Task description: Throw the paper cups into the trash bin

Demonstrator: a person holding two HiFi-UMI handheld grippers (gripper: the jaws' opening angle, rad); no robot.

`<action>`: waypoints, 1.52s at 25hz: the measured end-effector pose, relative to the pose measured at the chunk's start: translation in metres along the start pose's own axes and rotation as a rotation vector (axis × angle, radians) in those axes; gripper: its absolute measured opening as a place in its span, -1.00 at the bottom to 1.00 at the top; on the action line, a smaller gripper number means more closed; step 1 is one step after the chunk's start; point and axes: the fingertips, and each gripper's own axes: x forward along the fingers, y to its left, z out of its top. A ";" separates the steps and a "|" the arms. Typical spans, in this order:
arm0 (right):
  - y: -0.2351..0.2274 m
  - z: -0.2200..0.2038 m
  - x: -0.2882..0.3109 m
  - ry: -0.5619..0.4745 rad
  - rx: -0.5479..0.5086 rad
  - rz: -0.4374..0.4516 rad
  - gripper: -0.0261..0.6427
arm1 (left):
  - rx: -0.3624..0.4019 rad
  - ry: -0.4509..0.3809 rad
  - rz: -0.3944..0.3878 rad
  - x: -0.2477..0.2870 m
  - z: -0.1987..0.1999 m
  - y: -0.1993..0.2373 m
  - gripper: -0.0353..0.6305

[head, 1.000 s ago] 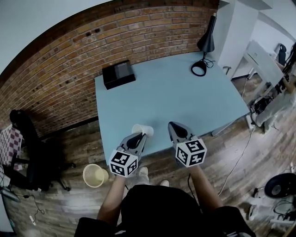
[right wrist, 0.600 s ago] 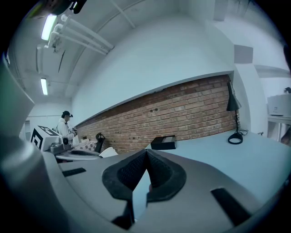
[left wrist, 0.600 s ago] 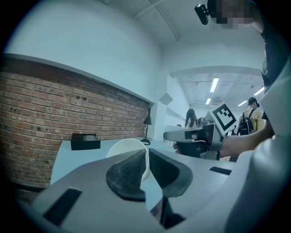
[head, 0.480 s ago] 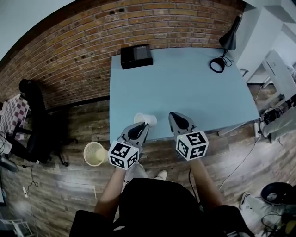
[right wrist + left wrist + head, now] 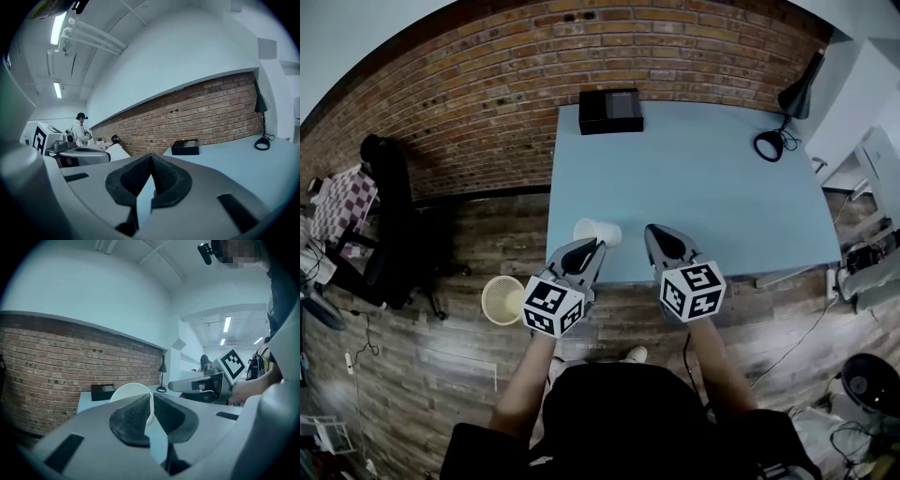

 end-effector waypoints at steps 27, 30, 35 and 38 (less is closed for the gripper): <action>0.203 -0.009 0.092 0.056 -0.076 0.144 -0.94 | -0.062 -0.076 0.157 -0.186 -0.001 0.134 -0.80; 0.226 -0.012 0.104 0.068 -0.081 0.157 -0.94 | -0.051 -0.067 0.178 -0.207 -0.006 0.153 -0.80; 0.264 -0.019 0.125 0.080 -0.089 0.178 -0.94 | -0.100 -0.088 0.204 -0.244 -0.016 0.186 -0.80; 0.286 -0.023 0.137 0.089 -0.088 0.197 -0.94 | -0.102 -0.087 0.215 -0.266 -0.021 0.199 -0.80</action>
